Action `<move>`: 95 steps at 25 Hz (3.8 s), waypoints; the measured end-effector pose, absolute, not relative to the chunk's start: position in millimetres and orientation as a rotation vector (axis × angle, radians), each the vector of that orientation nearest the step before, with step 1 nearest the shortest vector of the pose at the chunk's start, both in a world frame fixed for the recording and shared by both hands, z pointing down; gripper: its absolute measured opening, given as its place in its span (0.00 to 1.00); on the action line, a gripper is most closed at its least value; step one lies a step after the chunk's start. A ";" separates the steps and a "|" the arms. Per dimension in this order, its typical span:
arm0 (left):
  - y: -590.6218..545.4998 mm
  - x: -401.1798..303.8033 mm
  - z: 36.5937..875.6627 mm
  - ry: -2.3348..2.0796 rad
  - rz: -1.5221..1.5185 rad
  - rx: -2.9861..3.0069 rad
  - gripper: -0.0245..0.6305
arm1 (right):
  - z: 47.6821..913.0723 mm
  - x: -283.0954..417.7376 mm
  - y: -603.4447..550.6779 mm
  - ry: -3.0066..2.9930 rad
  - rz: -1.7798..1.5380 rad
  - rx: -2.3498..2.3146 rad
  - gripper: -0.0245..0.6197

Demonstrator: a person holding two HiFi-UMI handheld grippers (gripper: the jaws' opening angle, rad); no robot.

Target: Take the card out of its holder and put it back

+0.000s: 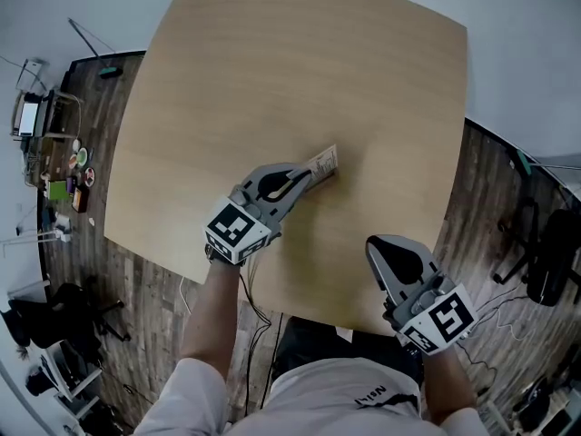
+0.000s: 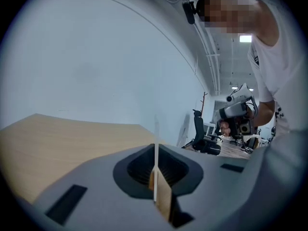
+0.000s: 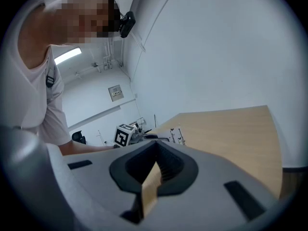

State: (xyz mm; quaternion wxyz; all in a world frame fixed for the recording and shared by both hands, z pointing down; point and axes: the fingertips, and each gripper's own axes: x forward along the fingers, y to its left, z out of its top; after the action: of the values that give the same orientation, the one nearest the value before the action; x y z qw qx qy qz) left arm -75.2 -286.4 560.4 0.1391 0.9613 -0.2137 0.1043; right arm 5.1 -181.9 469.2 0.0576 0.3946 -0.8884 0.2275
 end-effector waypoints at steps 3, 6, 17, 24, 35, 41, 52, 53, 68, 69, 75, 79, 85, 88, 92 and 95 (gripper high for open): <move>-284.2 -78.3 568.2 -0.621 0.287 2.762 0.07 | 473.4 4.7 -181.2 -2.686 0.695 1.196 0.06; -281.9 -77.0 573.2 -0.612 0.286 2.760 0.07 | 474.7 7.1 -181.7 -2.681 0.695 1.201 0.06; -284.2 -80.4 572.9 -0.605 0.257 2.761 0.08 | 476.7 2.5 -181.3 -2.668 0.701 1.194 0.06; -282.8 -86.9 574.3 -0.610 0.284 2.771 0.07 | 482.3 -0.2 -183.1 -2.665 0.714 1.192 0.06; -278.6 -81.9 597.0 -0.636 0.333 2.731 0.08 | 485.5 -0.9 -184.9 -2.663 0.722 1.174 0.06; -273.6 -88.1 599.3 -0.671 0.321 2.708 0.08 | 487.7 -5.2 -183.6 -2.668 0.723 1.161 0.06; -271.4 -103.9 559.0 -0.845 0.244 2.687 0.08 | 472.9 -4.6 -177.4 -2.687 0.684 1.159 0.06; -268.7 -105.1 551.2 -0.859 0.229 2.688 0.08 | 469.7 -5.3 -175.8 -2.693 0.677 1.156 0.06; -165.1 -79.3 402.3 -1.018 0.032 2.659 0.07 | 387.2 9.6 -131.5 -2.793 0.511 1.106 0.06; -156.0 -74.7 393.4 -1.030 0.029 2.653 0.07 | 381.4 11.4 -127.9 -2.801 0.500 1.099 0.06; -110.1 -55.7 351.5 -1.142 -0.023 2.557 0.06 | 339.4 22.5 -100.7 -2.870 0.440 1.059 0.06; -81.7 -40.4 328.0 -1.199 -0.025 2.528 0.06 | 318.1 30.9 -79.7 -2.910 0.437 1.021 0.06; -49.0 -18.9 301.3 -1.271 -0.044 2.508 0.06 | 295.4 40.8 -57.7 -2.947 0.419 0.976 0.06; -40.7 -18.1 293.5 -1.312 -0.064 2.498 0.06 | 286.3 43.1 -50.7 -2.965 0.398 0.956 0.06; -33.6 -17.0 287.3 -1.353 -0.078 2.487 0.06 | 277.4 47.8 -43.9 -2.979 0.368 0.943 0.06; -29.2 -13.4 285.8 -1.367 -0.080 2.486 0.06 | 274.8 51.4 -39.2 -2.984 0.349 0.939 0.06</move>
State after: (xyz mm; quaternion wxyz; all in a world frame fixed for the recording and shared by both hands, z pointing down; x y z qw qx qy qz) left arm -13.4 -29.2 285.8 0.1511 0.8658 -0.4762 -0.0277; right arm 51.4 -39.2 274.8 -0.0030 0.2985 -0.9479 0.1110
